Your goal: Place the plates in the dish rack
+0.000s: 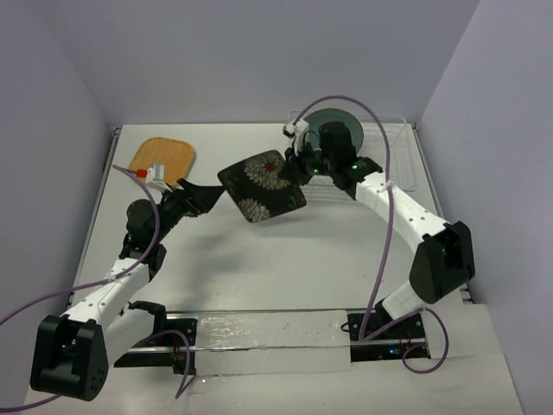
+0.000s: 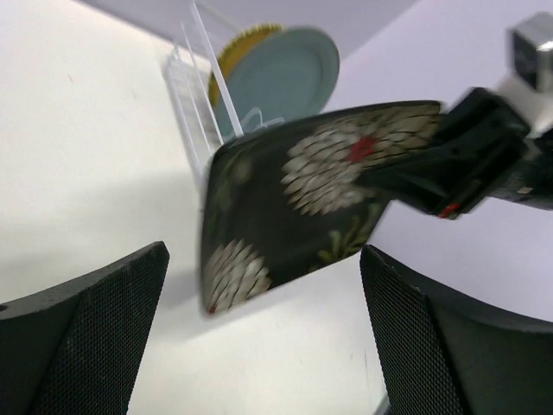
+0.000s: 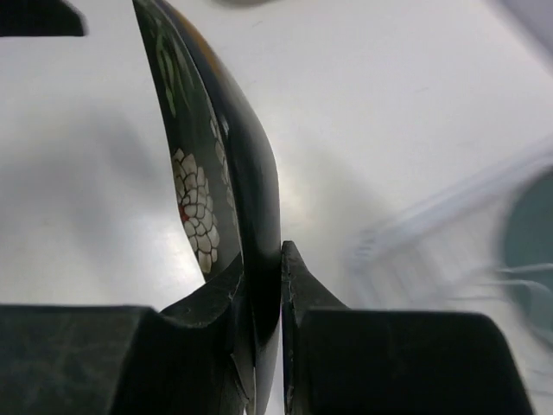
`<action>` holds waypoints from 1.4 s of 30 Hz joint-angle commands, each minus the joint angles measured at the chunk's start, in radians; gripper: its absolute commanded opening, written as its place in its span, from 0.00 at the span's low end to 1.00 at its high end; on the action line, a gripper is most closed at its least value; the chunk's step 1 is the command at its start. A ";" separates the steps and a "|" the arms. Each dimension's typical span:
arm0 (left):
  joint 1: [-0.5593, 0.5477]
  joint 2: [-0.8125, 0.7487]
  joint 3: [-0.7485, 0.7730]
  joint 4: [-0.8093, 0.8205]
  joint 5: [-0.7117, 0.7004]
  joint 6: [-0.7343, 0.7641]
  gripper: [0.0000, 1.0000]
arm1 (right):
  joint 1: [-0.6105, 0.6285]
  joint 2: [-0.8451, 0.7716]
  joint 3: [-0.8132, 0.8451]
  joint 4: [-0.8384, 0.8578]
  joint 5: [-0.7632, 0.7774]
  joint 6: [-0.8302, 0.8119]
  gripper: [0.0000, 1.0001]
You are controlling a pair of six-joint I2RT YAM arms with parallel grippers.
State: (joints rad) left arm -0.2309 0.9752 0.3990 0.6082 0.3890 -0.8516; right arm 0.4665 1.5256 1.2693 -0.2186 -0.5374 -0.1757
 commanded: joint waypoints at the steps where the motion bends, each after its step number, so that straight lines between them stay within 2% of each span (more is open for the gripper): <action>1: 0.001 0.009 0.092 0.002 -0.108 0.050 0.99 | -0.082 -0.113 0.330 -0.143 0.152 -0.356 0.00; 3: 0.001 0.011 0.119 -0.045 -0.166 0.073 0.99 | -0.104 -0.081 0.432 -0.297 0.180 -0.483 0.00; 7: -0.001 0.005 0.152 -0.118 -0.257 0.115 0.99 | -0.121 -0.024 0.630 -0.457 0.294 -0.802 0.00; 10: 0.002 0.006 0.164 -0.151 -0.332 0.127 0.99 | -0.133 -0.011 0.649 -0.567 0.309 -1.048 0.00; 13: 0.005 0.020 0.163 -0.153 -0.369 0.126 0.99 | -0.151 0.014 0.644 -0.601 0.391 -1.176 0.00; 14: 0.008 0.030 0.173 -0.154 -0.369 0.127 0.99 | -0.158 0.051 0.705 -0.635 0.435 -1.215 0.00; 20: 0.019 0.089 0.238 -0.200 -0.375 0.143 0.99 | -0.160 0.234 0.960 -0.849 0.508 -1.298 0.00; 23: 0.027 0.107 0.244 -0.200 -0.376 0.141 0.99 | -0.154 0.252 0.935 -0.822 0.531 -1.328 0.00; 26: 0.038 0.126 0.251 -0.203 -0.363 0.141 0.99 | -0.155 0.286 0.911 -0.736 0.574 -1.280 0.00; 38: 0.099 0.170 0.265 -0.217 -0.324 0.143 0.99 | -0.152 0.403 0.898 -0.656 0.591 -1.197 0.00; 42: 0.114 0.178 0.264 -0.218 -0.315 0.144 0.99 | -0.141 0.441 0.888 -0.609 0.639 -1.165 0.00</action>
State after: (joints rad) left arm -0.1346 1.1465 0.6117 0.3777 0.0474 -0.7229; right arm 0.3135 1.9701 2.1204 -1.0115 0.0307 -1.3632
